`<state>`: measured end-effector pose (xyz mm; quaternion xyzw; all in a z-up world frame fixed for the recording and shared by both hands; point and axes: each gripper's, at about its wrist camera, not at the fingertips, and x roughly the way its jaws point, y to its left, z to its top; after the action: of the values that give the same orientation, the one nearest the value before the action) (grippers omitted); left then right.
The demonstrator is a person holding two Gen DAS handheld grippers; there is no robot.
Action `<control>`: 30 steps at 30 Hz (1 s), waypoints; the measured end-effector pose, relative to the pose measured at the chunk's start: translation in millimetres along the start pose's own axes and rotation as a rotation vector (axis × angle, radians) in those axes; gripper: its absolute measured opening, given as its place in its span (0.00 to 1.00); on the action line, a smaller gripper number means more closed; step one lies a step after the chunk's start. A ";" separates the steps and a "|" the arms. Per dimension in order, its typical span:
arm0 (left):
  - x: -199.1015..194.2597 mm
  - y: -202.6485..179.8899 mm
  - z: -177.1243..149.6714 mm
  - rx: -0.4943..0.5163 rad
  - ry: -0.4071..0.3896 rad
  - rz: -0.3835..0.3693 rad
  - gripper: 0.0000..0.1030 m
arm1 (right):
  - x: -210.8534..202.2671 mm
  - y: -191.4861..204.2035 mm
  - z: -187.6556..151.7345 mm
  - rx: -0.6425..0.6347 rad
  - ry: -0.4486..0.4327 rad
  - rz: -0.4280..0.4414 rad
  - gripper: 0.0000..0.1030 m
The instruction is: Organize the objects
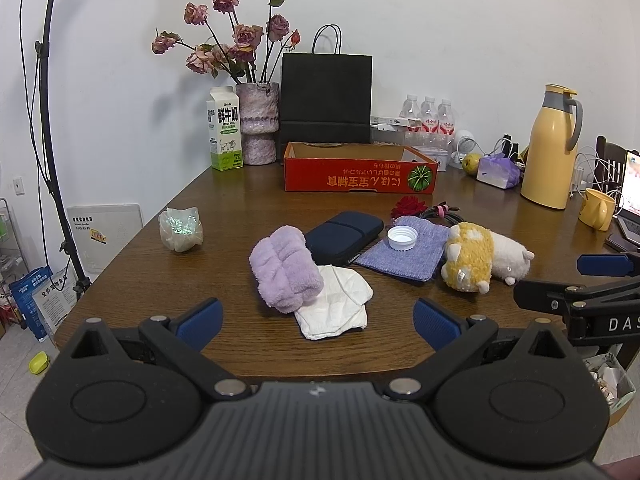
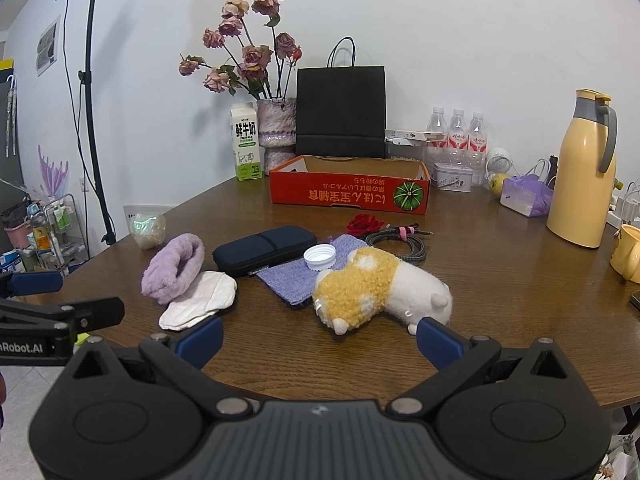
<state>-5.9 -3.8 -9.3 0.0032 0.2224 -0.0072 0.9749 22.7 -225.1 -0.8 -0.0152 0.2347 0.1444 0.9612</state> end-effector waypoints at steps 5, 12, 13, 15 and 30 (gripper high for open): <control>0.9 0.1 -3.3 -0.008 0.002 0.002 1.00 | 0.4 -0.6 -1.8 0.002 -0.001 -0.001 1.00; 5.7 -2.5 -6.4 0.000 0.017 -0.018 1.00 | 5.5 -3.0 -3.8 -0.001 0.012 -0.003 1.00; 8.2 -1.8 -5.0 0.000 0.022 -0.017 1.00 | 6.7 -3.3 -4.3 -0.001 0.014 -0.003 1.00; 11.8 -1.8 -6.6 -0.002 0.031 -0.020 1.00 | 10.1 -4.2 -5.3 -0.002 0.023 -0.001 1.00; 48.7 4.7 -14.1 -0.036 0.121 -0.019 1.00 | 41.5 -10.9 -15.8 -0.002 0.063 0.011 1.00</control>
<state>31.9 0.4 -43.1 -0.0158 0.2808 -0.0121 0.9596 54.0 -225.9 -34.2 -0.0193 0.2646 0.1494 0.9525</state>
